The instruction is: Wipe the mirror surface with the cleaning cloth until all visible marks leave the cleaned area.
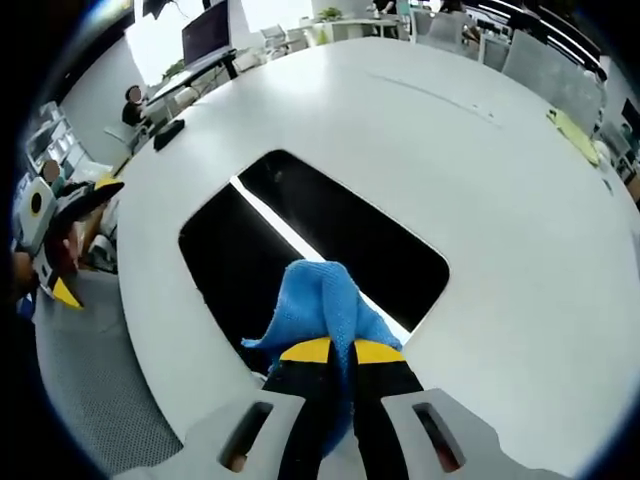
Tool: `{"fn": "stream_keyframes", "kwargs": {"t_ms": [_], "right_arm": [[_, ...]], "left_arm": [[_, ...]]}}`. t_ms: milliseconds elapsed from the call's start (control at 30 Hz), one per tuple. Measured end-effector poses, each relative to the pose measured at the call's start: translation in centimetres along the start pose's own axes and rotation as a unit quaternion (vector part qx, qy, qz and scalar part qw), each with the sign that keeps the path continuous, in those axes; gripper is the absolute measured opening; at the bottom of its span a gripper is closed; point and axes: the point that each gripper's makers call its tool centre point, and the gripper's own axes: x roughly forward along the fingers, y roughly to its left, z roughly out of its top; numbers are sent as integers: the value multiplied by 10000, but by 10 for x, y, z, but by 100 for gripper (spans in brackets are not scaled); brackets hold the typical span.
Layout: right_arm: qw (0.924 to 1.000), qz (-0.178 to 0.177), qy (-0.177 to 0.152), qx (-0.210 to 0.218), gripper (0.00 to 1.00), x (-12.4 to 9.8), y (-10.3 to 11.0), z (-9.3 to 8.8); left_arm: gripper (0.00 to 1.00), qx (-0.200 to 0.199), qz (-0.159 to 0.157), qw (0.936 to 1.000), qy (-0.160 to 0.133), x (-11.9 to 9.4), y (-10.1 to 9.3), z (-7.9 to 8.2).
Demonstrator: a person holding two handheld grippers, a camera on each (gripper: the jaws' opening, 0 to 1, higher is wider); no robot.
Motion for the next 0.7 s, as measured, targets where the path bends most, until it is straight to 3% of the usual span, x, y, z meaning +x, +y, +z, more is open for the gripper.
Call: {"fn": "stream_keyframes", "kwargs": {"t_ms": [700], "right_arm": [[9998,-160,49,-53,2,10,-32,28]], "left_arm": [[99,-10,-30,10000,31,1,-1,-1]]}}
